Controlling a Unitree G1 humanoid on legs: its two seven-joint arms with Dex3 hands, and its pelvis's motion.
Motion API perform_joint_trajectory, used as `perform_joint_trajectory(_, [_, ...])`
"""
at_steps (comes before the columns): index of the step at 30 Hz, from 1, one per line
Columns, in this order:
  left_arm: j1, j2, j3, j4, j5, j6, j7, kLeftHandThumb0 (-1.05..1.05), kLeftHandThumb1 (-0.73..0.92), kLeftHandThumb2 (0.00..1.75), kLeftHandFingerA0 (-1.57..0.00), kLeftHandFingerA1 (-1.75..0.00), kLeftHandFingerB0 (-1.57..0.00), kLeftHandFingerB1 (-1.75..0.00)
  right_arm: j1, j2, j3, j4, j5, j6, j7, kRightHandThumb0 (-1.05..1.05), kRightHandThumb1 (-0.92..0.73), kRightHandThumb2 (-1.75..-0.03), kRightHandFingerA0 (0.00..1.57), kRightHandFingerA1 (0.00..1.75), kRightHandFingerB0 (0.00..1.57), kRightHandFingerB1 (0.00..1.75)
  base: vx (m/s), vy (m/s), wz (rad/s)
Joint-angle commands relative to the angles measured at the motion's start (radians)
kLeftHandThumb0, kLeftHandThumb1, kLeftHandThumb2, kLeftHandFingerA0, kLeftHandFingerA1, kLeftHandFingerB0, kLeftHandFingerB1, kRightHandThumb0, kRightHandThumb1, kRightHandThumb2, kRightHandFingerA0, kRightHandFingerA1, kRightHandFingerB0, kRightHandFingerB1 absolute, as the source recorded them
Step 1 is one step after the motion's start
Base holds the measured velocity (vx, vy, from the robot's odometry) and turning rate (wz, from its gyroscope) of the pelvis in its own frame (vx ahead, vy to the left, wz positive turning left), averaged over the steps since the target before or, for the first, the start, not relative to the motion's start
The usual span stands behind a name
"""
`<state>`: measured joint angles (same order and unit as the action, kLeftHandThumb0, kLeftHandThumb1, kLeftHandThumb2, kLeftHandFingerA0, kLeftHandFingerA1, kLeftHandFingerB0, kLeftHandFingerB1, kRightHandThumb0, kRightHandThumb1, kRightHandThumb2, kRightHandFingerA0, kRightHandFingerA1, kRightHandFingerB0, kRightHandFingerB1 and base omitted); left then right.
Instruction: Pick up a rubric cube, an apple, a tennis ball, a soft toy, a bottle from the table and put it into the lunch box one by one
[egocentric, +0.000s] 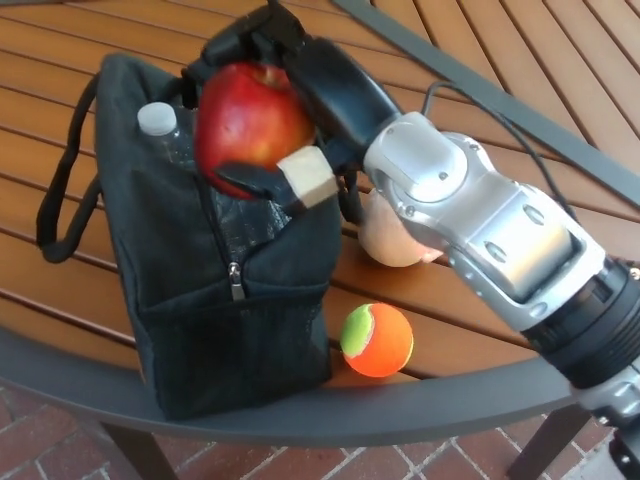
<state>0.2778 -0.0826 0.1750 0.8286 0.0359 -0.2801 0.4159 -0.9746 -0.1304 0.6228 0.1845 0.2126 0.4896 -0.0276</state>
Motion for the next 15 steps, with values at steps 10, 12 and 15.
perform_joint_trajectory(10, [0.013, 0.032, -0.013, -0.011, 0.029, -0.024, 0.011, 0.03, 0.59, 0.94, -0.96, -1.10, -0.90, -0.93, -0.068, -0.079, 0.074, 0.023, -0.295, -0.371, 0.143, -0.07, -0.55, -1.10, 0.82, 1.75, 0.74, 1.63, 0.00, 0.000, 0.00])
perform_joint_trajectory(12, [0.013, 0.034, -0.016, -0.011, 0.034, -0.021, 0.015, 0.02, 0.61, 0.90, -0.96, -1.11, -0.89, -0.93, -0.064, -0.068, 0.075, 0.020, -0.297, -0.371, 0.148, -0.11, -0.52, -1.17, 0.86, 1.72, 0.77, 1.55, 0.00, 0.000, 0.00])
perform_joint_trajectory(15, [0.014, 0.031, -0.015, -0.013, 0.028, -0.025, 0.011, 0.01, 0.62, 0.88, -1.01, -1.12, -0.91, -0.95, -0.064, -0.048, 0.079, 0.008, -0.300, -0.340, 0.162, -0.15, -0.65, -0.97, 0.81, 1.66, 0.63, 0.93, 0.00, 0.000, 0.00])
